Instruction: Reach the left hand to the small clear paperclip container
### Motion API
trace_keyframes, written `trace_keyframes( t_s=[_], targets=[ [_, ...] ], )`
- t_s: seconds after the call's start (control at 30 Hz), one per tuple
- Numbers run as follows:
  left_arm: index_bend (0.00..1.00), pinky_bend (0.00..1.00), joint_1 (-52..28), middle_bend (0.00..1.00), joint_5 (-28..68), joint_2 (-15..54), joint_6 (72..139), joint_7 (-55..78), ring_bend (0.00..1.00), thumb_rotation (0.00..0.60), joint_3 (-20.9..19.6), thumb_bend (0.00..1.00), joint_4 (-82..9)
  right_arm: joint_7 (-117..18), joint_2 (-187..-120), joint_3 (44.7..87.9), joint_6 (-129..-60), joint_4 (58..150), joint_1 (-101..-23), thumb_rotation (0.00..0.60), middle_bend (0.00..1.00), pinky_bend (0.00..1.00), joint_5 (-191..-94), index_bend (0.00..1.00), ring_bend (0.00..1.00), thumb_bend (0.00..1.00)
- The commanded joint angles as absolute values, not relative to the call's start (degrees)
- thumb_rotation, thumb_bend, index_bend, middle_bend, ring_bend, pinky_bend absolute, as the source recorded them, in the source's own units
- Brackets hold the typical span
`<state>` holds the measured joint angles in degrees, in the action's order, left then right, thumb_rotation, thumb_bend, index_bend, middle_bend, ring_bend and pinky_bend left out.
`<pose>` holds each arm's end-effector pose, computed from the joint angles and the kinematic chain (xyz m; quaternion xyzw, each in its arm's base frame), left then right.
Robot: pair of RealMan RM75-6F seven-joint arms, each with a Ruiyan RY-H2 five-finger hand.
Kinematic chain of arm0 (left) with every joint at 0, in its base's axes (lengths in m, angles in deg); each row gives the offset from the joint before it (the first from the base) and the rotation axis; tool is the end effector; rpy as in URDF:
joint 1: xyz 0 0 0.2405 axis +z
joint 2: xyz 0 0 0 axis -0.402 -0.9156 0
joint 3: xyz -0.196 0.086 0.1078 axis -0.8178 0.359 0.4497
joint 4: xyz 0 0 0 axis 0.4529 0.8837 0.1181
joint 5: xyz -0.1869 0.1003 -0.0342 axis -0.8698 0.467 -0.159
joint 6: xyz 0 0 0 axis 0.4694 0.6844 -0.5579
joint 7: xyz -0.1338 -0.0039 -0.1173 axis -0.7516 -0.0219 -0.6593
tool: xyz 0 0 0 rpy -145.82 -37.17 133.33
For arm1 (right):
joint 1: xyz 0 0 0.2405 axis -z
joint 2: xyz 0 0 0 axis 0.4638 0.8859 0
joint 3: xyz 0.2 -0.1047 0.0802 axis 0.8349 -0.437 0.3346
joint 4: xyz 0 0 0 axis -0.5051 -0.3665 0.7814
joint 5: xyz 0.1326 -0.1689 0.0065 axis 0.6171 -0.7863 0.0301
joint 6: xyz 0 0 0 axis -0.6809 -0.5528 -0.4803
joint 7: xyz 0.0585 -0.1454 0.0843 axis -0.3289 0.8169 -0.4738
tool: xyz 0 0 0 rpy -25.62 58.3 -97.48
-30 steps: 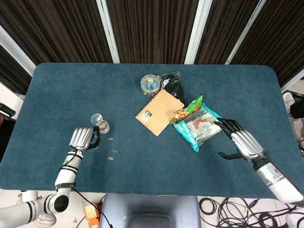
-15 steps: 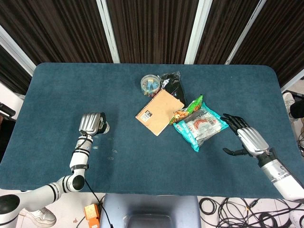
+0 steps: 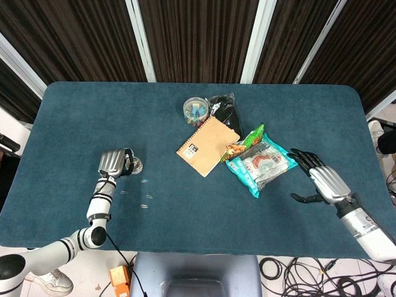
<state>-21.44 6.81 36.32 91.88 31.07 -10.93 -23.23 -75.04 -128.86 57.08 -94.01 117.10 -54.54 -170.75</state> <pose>-0.1937 0.4379 -0.0292 -0.6297 -0.4605 -0.3302 0.5314 -0.2525 -0.3125 0.1235 0.6856 -0.4600 0.4066 0.3912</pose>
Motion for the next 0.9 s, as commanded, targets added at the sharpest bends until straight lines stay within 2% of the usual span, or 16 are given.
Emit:
trace_keyframes(
  t_s=[0.03, 0.3, 0.4, 0.47, 0.5, 0.53, 0.57, 0.6, 0.63, 0.67, 0.7, 0.77, 0.8, 0.9],
  targets=[
    [0.51, 1.00, -21.4, 1.00, 6.6, 36.2, 91.9, 31.1, 1.00, 0.600, -10.9, 0.44, -23.3, -75.7, -128.8, 56.9, -93.8, 117.2, -54.6, 0.600, 0.00, 0.00, -171.0, 0.00, 0.00, 0.16],
    [0.47, 1.00, -21.0, 1.00, 6.8, 34.9, 92.8, 31.1, 1.00, 0.600, -10.7, 0.43, -25.6, -76.9, -128.5, 56.6, -93.9, 117.0, -54.7, 0.600, 0.00, 0.00, -171.5, 0.00, 0.00, 0.16],
    [0.45, 1.00, -19.3, 1.00, 10.6, 32.0, 96.2, 30.1, 1.00, 0.600, -9.6, 0.43, -31.2, -76.8, -128.1, 56.6, -94.6, 117.1, -54.3, 0.600, 0.00, 0.00, -171.6, 0.00, 0.00, 0.16],
    [0.38, 1.00, -17.0, 1.00, 14.7, 29.1, 100.0, 28.7, 1.00, 0.600, -8.2, 0.42, -36.8, -76.4, -127.9, 56.6, -95.7, 117.2, -53.7, 0.600, 0.00, 0.00, -171.7, 0.00, 0.00, 0.16],
    [0.33, 1.00, -15.1, 0.98, 17.8, 26.7, 102.8, 27.7, 0.99, 0.600, -6.8, 0.42, -40.9, -75.8, -127.7, 56.5, -96.7, 117.3, -53.1, 0.600, 0.00, 0.00, -171.8, 0.00, 0.00, 0.16],
    [0.27, 0.99, -13.5, 0.91, 20.1, 24.6, 104.6, 26.9, 0.94, 0.600, -5.5, 0.41, -44.3, -75.3, -127.5, 56.3, -97.6, 117.4, -52.5, 0.600, 0.00, 0.00, -171.9, 0.00, 0.00, 0.16],
    [0.22, 0.94, -11.8, 0.82, 22.4, 22.1, 106.0, 26.2, 0.86, 0.600, -3.9, 0.41, -47.7, -74.7, -127.4, 56.2, -98.6, 117.5, -51.8, 0.600, 0.00, 0.00, -172.0, 0.00, 0.00, 0.16],
    [0.14, 0.82, -10.5, 0.63, 24.2, 19.9, 107.0, 25.6, 0.68, 0.600, -2.5, 0.40, -50.3, -73.8, -127.2, 56.0, -99.6, 117.7, -51.1, 0.600, 0.00, 0.00, -171.9, 0.00, 0.00, 0.16],
    [0.09, 0.70, -8.4, 0.49, 26.8, 16.7, 108.6, 25.2, 0.53, 0.600, -0.2, 0.40, -53.7, -72.1, -127.0, 55.7, -100.9, 118.1, -49.9, 0.600, 0.00, 0.00, -171.9, 0.00, 0.00, 0.16],
    [0.03, 0.47, -6.5, 0.28, 29.2, 14.2, 110.5, 25.0, 0.27, 0.600, 1.9, 0.40, -56.0, -70.4, -126.9, 55.3, -101.8, 118.5, -49.0, 0.600, 0.00, 0.00, -171.9, 0.00, 0.00, 0.16],
    [0.01, 0.34, -3.7, 0.18, 33.0, 11.4, 113.7, 24.1, 0.14, 0.600, 4.7, 0.39, -58.3, -67.7, -126.8, 54.7, -102.9, 119.0, -47.6, 0.600, 0.00, 0.00, -171.7, 0.00, 0.00, 0.16],
    [0.00, 0.15, 0.4, 0.05, 38.4, 8.9, 119.0, 22.3, 0.02, 0.600, 8.3, 0.39, -59.1, -62.7, -127.1, 53.8, -104.2, 119.8, -45.5, 0.600, 0.00, 0.00, -170.9, 0.00, 0.00, 0.16],
    [0.00, 0.09, 3.2, 0.02, 41.6, 8.2, 122.9, 21.2, 0.00, 0.600, 10.5, 0.39, -58.3, -59.0, -127.4, 53.0, -104.5, 120.4, -43.9, 0.600, 0.00, 0.00, -169.9, 0.00, 0.00, 0.16],
    [0.00, 0.01, 10.4, 0.01, 45.6, 8.7, 131.9, 20.2, 0.00, 0.600, 14.3, 0.39, -54.1, -50.8, -129.6, 52.0, -107.8, 121.2, -39.4, 0.600, 0.00, 0.00, -166.7, 0.00, 0.00, 0.16]
  ],
)
